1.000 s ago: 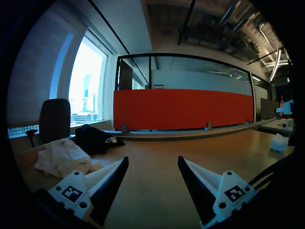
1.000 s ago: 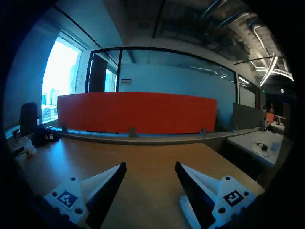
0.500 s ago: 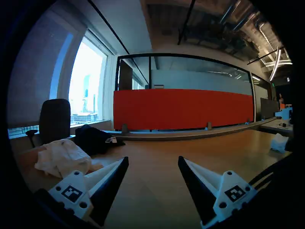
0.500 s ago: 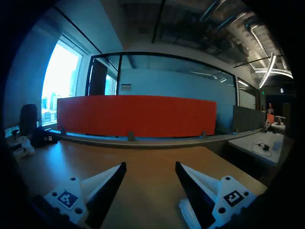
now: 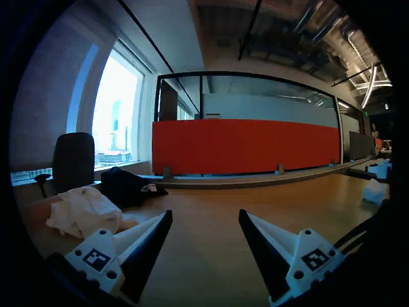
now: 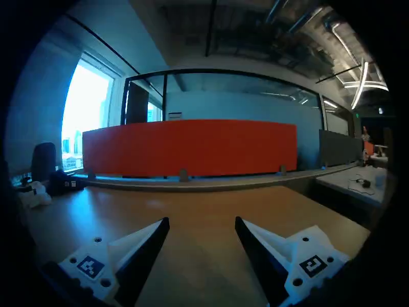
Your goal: Fold towel
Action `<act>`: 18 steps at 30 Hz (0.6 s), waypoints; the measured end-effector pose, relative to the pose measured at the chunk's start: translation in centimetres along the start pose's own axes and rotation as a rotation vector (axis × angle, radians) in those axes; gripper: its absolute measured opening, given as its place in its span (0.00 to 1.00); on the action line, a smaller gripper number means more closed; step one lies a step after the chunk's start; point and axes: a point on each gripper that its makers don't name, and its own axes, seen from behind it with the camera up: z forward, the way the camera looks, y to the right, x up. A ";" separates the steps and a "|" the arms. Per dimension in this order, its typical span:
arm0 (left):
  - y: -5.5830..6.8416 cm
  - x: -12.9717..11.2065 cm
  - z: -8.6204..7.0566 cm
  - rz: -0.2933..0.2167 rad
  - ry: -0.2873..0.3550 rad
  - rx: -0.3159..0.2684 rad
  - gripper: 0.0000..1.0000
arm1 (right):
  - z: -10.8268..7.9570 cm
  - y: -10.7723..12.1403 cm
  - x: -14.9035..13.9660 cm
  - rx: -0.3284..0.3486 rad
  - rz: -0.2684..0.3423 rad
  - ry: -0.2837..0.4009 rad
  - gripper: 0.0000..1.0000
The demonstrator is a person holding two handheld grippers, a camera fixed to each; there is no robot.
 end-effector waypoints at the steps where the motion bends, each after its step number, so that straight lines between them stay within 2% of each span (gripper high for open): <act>1: 0.0 0.0 0.0 0.000 0.000 0.000 0.96 | -0.1 0.2 -0.2 -0.002 0.006 0.003 1.00; 8: 0.0 0.0 0.0 0.000 0.000 0.000 0.96 | -0.4 1.1 -1.2 -0.012 0.038 0.011 0.99; 18: 0.0 0.1 0.0 0.000 0.000 0.000 0.96 | -0.7 0.9 -1.0 0.006 0.046 0.039 0.99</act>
